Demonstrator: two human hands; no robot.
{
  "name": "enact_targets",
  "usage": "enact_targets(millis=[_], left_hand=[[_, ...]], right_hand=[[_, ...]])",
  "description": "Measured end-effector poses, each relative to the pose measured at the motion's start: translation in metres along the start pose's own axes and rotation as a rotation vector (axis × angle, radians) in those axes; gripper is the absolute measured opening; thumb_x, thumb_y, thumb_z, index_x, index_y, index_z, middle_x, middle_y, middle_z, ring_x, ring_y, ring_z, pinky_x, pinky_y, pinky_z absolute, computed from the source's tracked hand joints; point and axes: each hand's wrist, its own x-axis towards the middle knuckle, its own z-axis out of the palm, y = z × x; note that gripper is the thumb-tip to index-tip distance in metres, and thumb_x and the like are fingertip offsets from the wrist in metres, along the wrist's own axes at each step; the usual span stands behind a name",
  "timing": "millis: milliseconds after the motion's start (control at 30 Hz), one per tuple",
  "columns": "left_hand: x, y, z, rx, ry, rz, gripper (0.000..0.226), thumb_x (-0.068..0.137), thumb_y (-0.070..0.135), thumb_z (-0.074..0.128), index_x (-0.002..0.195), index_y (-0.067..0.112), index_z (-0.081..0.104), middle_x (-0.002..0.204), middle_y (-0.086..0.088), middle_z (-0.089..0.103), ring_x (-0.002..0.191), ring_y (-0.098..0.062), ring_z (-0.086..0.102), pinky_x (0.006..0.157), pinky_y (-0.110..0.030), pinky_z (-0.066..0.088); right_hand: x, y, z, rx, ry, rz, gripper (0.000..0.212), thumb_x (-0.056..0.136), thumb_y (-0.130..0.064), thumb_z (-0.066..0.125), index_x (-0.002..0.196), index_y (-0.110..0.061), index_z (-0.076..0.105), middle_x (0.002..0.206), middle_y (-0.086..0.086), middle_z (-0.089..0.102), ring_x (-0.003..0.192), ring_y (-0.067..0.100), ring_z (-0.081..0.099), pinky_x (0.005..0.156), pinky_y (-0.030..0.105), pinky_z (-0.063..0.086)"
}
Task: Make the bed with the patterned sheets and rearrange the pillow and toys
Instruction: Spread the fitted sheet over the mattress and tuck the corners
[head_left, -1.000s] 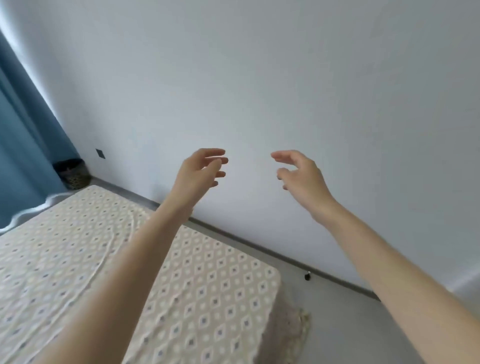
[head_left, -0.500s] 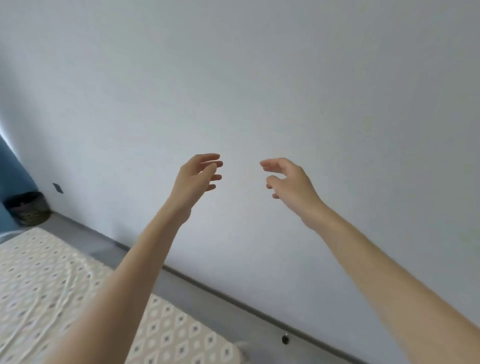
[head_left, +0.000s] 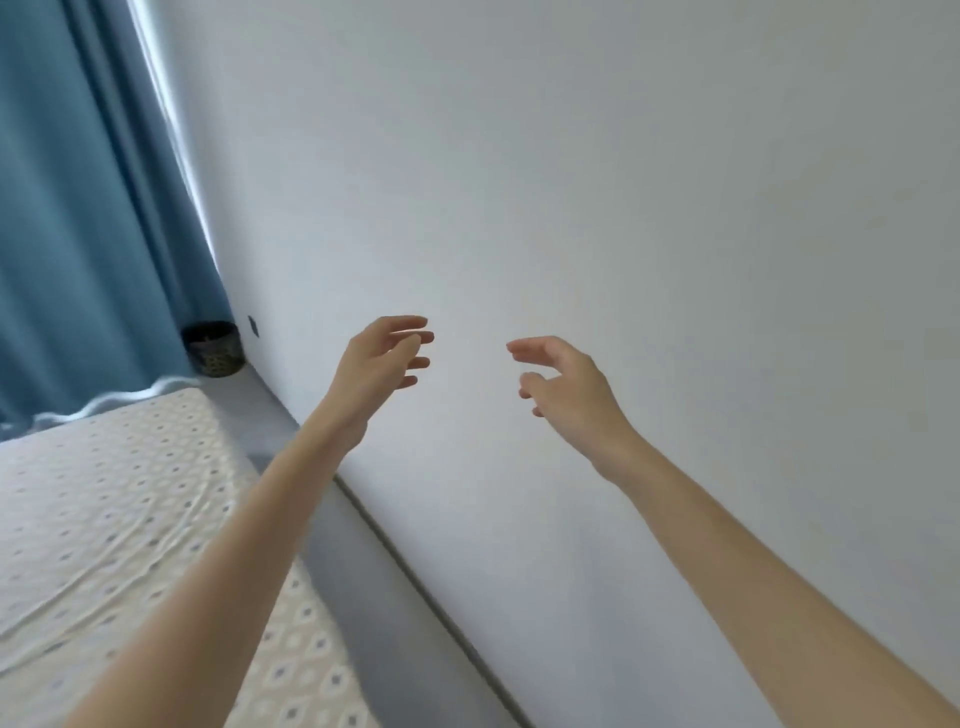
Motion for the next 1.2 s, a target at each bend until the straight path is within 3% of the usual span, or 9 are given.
enact_targets(millis=[233, 533, 667, 800, 1033, 1200], left_hand=[[0.019, -0.014, -0.005, 0.028, 0.351, -0.100, 0.024, 0.096, 0.012, 0.045, 0.113, 0.024, 0.058, 0.108, 0.007, 0.066, 0.085, -0.008, 0.065, 0.079, -0.025, 0.053], [0.011, -0.039, -0.069, 0.104, 0.716, -0.209, 0.023, 0.096, 0.012, 0.047, 0.113, 0.022, 0.060, 0.109, 0.006, 0.065, 0.090, -0.012, 0.065, 0.084, -0.030, 0.053], [0.027, -0.068, -0.103, 0.120, 0.778, -0.270, 0.024, 0.096, 0.011, 0.047, 0.114, 0.020, 0.059, 0.112, 0.003, 0.064, 0.089, -0.012, 0.065, 0.082, -0.029, 0.052], [0.071, -0.102, -0.157, 0.142, 0.829, -0.295, 0.025, 0.096, 0.011, 0.046, 0.116, 0.020, 0.059, 0.113, 0.002, 0.064, 0.087, -0.012, 0.065, 0.083, -0.029, 0.052], [0.161, -0.147, -0.267, 0.155, 0.883, -0.351, 0.025, 0.097, 0.013, 0.046, 0.118, 0.020, 0.058, 0.114, 0.003, 0.064, 0.092, -0.013, 0.065, 0.081, -0.027, 0.052], [0.223, -0.175, -0.336, 0.153, 0.931, -0.395, 0.026, 0.097, 0.013, 0.045, 0.119, 0.020, 0.057, 0.114, 0.003, 0.064, 0.093, -0.013, 0.065, 0.081, -0.027, 0.052]], right_hand=[[0.080, 0.021, 0.017, 0.028, -0.318, -0.109, 0.033, 0.090, -0.012, 0.046, 0.109, -0.037, 0.056, 0.114, -0.022, 0.056, 0.100, 0.007, 0.060, 0.080, 0.022, 0.047], [0.144, 0.026, 0.123, 0.106, -0.601, -0.070, 0.030, 0.091, -0.013, 0.048, 0.120, -0.022, 0.056, 0.125, -0.005, 0.056, 0.108, 0.021, 0.059, 0.089, 0.033, 0.050], [0.175, 0.029, 0.175, 0.082, -0.679, -0.088, 0.028, 0.091, -0.014, 0.049, 0.117, -0.021, 0.056, 0.121, -0.005, 0.057, 0.106, 0.021, 0.059, 0.094, 0.038, 0.050], [0.228, 0.031, 0.248, 0.086, -0.738, -0.140, 0.021, 0.091, -0.014, 0.048, 0.108, -0.025, 0.055, 0.111, -0.008, 0.055, 0.096, 0.016, 0.058, 0.082, 0.030, 0.049], [0.334, 0.007, 0.392, 0.020, -0.862, -0.186, 0.025, 0.091, -0.011, 0.047, 0.108, -0.027, 0.055, 0.118, -0.007, 0.057, 0.097, 0.013, 0.056, 0.081, 0.026, 0.047], [0.406, -0.008, 0.481, -0.002, -0.935, -0.225, 0.021, 0.091, -0.016, 0.052, 0.107, -0.029, 0.056, 0.122, -0.007, 0.056, 0.102, 0.011, 0.056, 0.065, 0.017, 0.043]])
